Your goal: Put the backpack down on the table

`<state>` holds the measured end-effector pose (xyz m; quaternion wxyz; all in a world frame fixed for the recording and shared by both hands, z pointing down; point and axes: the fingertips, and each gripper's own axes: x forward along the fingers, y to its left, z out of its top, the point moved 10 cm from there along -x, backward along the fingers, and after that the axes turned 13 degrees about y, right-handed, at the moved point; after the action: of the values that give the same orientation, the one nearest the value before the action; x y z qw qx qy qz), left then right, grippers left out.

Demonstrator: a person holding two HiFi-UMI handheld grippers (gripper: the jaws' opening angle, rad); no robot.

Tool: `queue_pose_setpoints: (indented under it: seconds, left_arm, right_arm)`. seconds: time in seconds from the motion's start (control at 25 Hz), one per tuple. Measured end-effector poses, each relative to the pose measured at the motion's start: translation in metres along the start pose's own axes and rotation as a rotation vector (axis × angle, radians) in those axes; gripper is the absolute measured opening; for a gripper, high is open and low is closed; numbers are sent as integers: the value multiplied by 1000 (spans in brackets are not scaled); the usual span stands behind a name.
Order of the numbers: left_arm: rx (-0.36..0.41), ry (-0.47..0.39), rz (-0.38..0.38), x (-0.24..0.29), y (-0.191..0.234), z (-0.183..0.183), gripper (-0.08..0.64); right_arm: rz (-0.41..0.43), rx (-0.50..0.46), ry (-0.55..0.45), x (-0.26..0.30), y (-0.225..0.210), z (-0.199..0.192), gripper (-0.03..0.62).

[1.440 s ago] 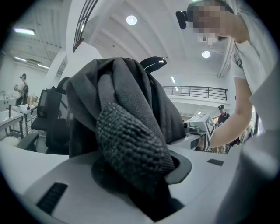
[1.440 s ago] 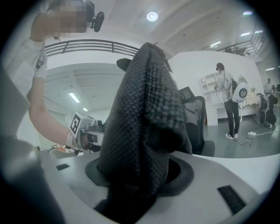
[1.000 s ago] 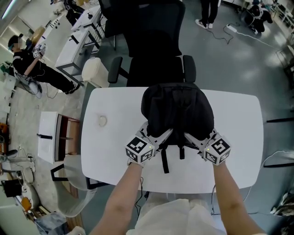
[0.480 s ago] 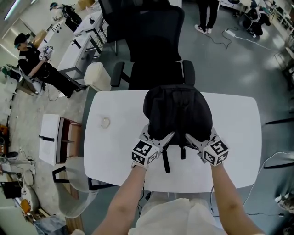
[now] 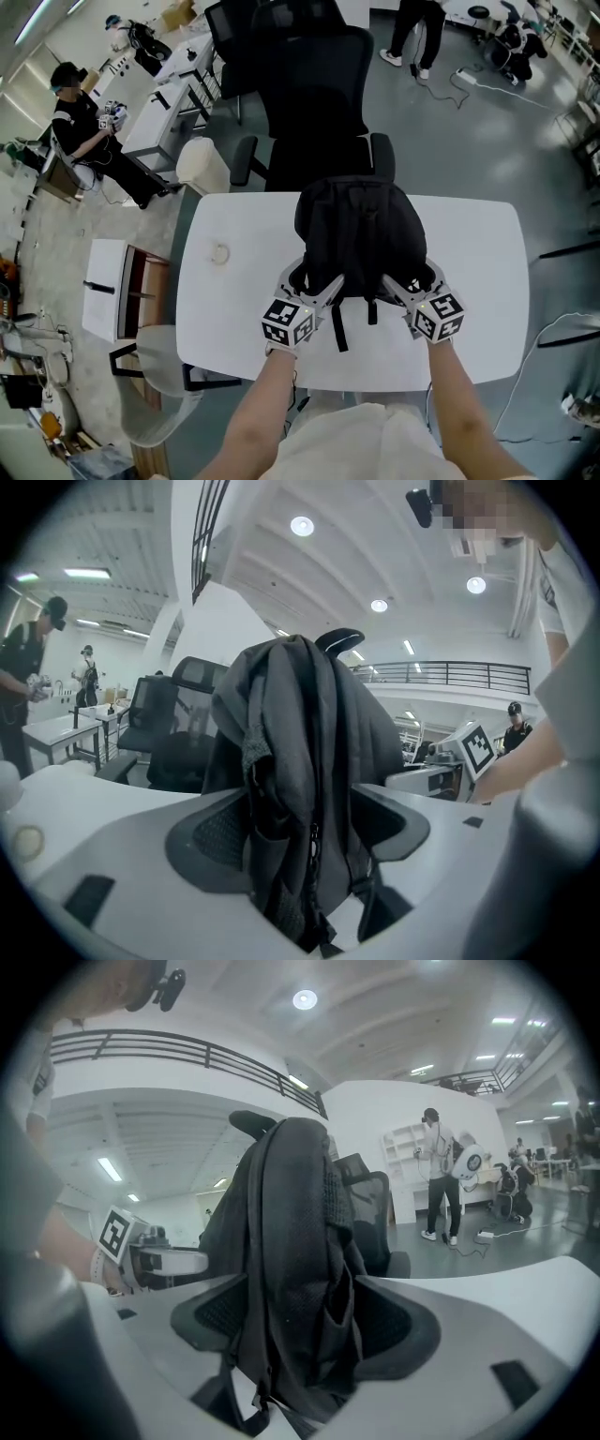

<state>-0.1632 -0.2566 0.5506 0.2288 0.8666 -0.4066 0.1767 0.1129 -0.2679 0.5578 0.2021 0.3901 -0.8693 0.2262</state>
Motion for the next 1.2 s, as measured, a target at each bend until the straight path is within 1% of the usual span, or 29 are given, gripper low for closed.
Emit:
queue_pose_setpoints:
  seconds: [0.12,0.24,0.44,0.64,0.84,0.88,0.92,1.0,1.08,1.12,1.2]
  left_arm:
    - [-19,-8,-13,-7,-2,1,334]
    - [-44,-26,-9,-13,-7,-2,334]
    - [-76,-42,42,-29,-15,-4,328]
    - [-68,-78,64,-53,-17,-1,246]
    - [-25,-96,78,-75,-21,4,186]
    - [-20,-101,82,-80,-21,5,164]
    - [-18,-108,85,-84,-21,6,146]
    - [-18,-127,88,-94,-22,10,108]
    - [-6,-146,89,-102,-24,16,76]
    - [4,-155,91,-105,-25,20,72]
    - [23,-168,96,-110,-24,26,66]
  right_arm:
    - [-29,20,-8,-8,1,0,342]
    - [-51,28,-19,-21,1,-4,342]
    - [-77,0,-26,-46,9,1,342]
    - [-99,4,-59,-65,18,8,342]
    - [-110,6,-89,-83,26,10,333]
    - [-106,4,-94,-87,28,10,323]
    - [-101,-1,-98,-90,30,11,297]
    - [-94,-20,-100,-95,34,11,219]
    - [-93,-40,-100,-101,36,12,174]
    - [-97,-46,-104,-104,37,14,156]
    - [-111,-49,-122,-109,37,16,140]
